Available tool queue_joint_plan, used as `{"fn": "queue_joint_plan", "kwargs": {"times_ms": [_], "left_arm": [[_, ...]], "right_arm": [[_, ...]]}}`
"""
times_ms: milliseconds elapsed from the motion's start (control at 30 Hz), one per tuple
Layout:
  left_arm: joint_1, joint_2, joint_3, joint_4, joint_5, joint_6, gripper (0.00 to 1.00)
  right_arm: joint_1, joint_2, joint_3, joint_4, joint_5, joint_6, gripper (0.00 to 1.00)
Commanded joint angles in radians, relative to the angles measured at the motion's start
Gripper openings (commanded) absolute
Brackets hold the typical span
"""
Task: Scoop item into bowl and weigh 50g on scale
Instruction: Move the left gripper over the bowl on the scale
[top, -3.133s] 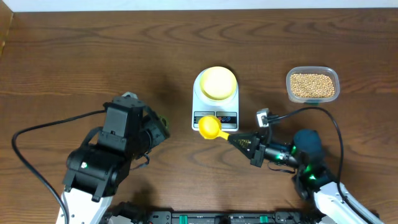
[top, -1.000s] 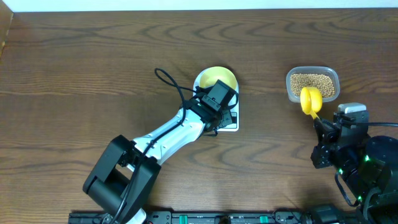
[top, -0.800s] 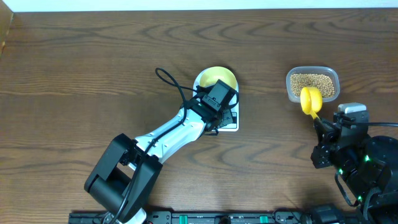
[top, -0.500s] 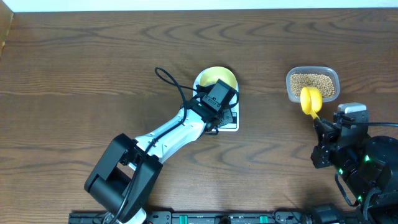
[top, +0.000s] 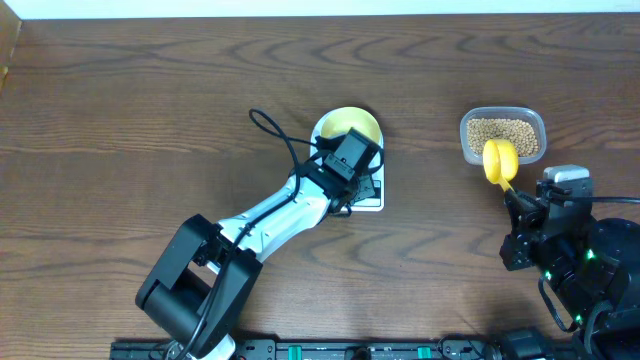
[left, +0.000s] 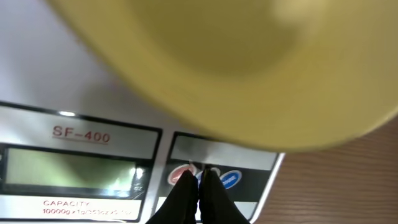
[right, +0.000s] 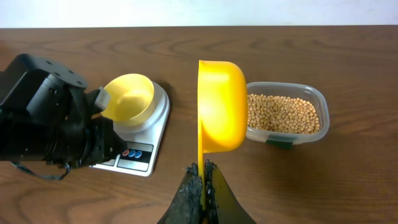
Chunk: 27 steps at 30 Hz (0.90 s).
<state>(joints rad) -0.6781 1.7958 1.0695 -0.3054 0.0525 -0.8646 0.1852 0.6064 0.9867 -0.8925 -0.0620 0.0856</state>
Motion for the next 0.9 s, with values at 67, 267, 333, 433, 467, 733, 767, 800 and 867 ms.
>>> {"fn": "queue_joint_plan", "kwargs": {"times_ms": [67,267,333,433,467,733,767,800,867], "left_arm": [[0.000,0.015,-0.017,0.001,-0.019,-0.009,0.07],[0.000,0.015,-0.019,0.006,-0.019,-0.009,0.07],[0.000,0.015,-0.019,0.005,-0.019,-0.009,0.07],[0.000,0.015,-0.019,0.006,-0.019,-0.010,0.07],[-0.002,0.015,-0.019,0.006,-0.019,-0.010,0.07],[-0.009,0.015,-0.019,0.009,-0.019,-0.010,0.07],[-0.009,0.015,-0.019,0.009,-0.019,-0.010,0.07],[-0.009,0.015,-0.019,0.010,-0.019,-0.010,0.07],[-0.009,0.016,-0.019,0.009,-0.019,-0.010,0.07]], "right_arm": [[-0.005,-0.002,0.015,0.005,0.011,-0.004,0.01],[-0.005,-0.002,0.015,0.005,0.011,-0.004,0.01],[-0.005,-0.002,0.014,0.005,0.011,-0.004,0.01],[-0.005,-0.002,0.015,0.005,0.011,-0.004,0.01],[-0.005,-0.002,0.015,0.005,0.011,-0.004,0.01],[-0.005,-0.002,0.015,0.005,0.011,-0.004,0.01],[-0.005,-0.002,0.015,0.005,0.010,-0.004,0.01],[-0.005,-0.002,0.015,0.005,0.010,-0.004,0.01],[-0.005,-0.002,0.014,0.005,0.010,-0.003,0.01]]}}
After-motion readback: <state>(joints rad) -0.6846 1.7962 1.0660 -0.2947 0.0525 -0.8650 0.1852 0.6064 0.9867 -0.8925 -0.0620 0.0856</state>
